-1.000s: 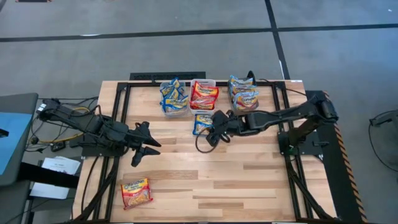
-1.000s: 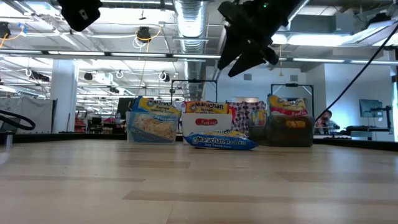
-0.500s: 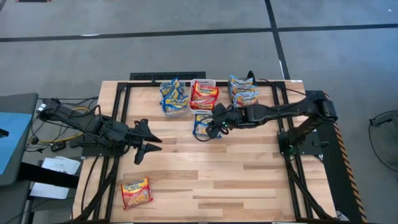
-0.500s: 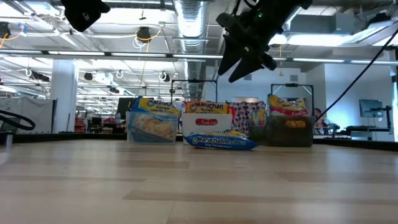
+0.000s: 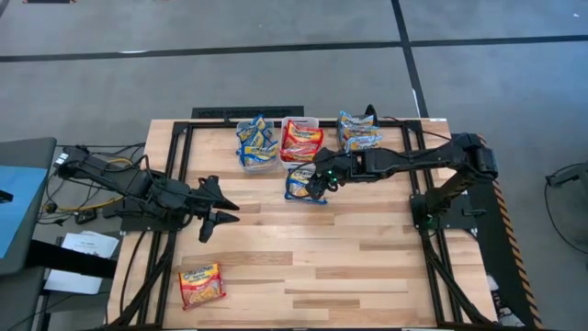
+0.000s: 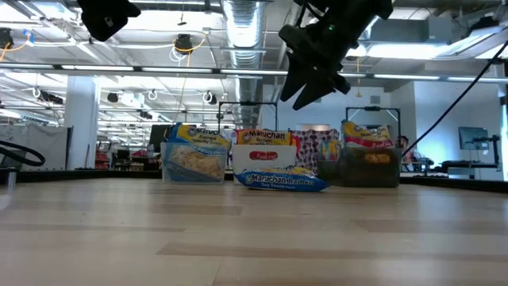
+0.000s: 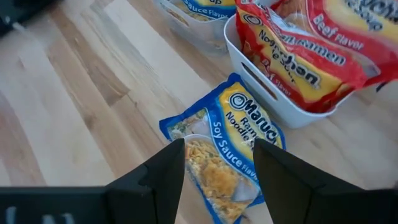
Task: Sort Maruchan noodles
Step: Put the blue noodle pack into the transparent bin
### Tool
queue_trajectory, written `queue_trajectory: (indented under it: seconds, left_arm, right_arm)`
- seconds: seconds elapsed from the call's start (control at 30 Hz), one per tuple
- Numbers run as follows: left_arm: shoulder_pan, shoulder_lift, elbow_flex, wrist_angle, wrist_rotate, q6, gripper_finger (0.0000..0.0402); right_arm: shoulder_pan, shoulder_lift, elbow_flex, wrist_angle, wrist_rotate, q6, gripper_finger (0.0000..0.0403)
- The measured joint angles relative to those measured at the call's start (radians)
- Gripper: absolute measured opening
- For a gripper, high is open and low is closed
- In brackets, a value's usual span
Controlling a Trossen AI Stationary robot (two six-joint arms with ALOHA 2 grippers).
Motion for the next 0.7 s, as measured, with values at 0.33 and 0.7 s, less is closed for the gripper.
queue_trajectory:
  seconds: [0.33, 0.7]
  left_arm:
    - [0.0, 0.0, 0.0, 0.0, -0.016, -0.006, 0.0155]
    - [0.0, 0.0, 0.0, -0.013, -0.019, -0.006, 0.0155]
  right_arm:
    - [-0.022, 0.051, 0.004, 0.033, 0.018, -0.03, 0.0214]
    - [-0.014, 0.246, 0.0, 0.058, 0.008, -0.022, 0.0214]
